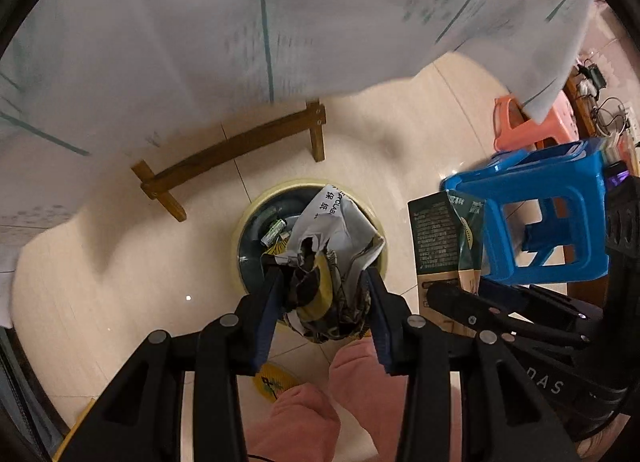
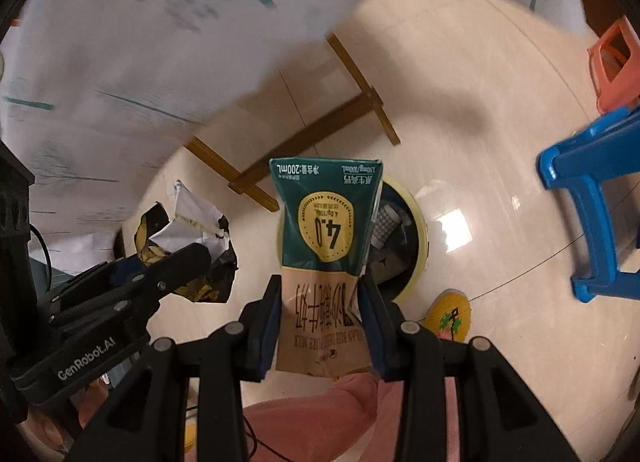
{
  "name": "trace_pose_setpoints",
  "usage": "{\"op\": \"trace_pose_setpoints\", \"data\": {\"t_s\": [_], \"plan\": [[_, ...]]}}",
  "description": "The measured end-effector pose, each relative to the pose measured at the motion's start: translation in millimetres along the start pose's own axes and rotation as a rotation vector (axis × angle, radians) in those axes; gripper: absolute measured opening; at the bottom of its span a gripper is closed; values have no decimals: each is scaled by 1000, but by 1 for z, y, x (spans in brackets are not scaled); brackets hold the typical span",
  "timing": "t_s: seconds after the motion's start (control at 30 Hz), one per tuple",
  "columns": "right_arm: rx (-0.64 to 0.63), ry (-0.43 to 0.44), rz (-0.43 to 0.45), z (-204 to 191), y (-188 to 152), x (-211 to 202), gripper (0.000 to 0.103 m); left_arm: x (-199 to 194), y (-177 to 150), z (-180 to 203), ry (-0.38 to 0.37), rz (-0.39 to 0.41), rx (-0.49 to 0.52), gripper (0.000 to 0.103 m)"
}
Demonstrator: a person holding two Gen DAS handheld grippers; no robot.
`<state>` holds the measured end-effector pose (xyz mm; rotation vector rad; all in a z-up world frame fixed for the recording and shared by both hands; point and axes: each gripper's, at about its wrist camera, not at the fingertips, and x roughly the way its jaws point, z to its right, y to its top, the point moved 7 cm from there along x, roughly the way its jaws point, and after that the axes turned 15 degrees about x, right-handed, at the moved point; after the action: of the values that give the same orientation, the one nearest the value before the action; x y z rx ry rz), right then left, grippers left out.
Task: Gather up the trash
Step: 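Carry the foil wrapper and carton down over the black bin, then open both tools over the bin to drop wrapper and carton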
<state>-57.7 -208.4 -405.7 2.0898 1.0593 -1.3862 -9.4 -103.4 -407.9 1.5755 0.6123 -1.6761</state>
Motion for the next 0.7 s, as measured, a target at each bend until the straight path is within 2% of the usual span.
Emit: {"op": "trace_pose_setpoints", "data": {"t_s": [0.23, 0.4, 0.47, 0.5, 0.53, 0.7], "plan": [[30, -19, -31, 24, 7, 52, 37, 58, -8, -8, -15, -27, 5, 42], [21, -52, -47, 31, 12, 77, 38, 79, -10, -12, -9, -28, 0, 45], [15, -60, -54, 30, 12, 84, 38, 82, -10, -14, -7, -30, 4, 54], [12, -61, -57, 29, 13, 87, 38, 84, -10, -14, -6, -33, 10, 67], [9, -62, -61, 27, 14, 89, 38, 84, -9, -14, -3, -26, 16, 75], [-9, -72, -73, 24, 18, 105, 39, 86, -7, -26, 22, -8, 9, 79]]}}
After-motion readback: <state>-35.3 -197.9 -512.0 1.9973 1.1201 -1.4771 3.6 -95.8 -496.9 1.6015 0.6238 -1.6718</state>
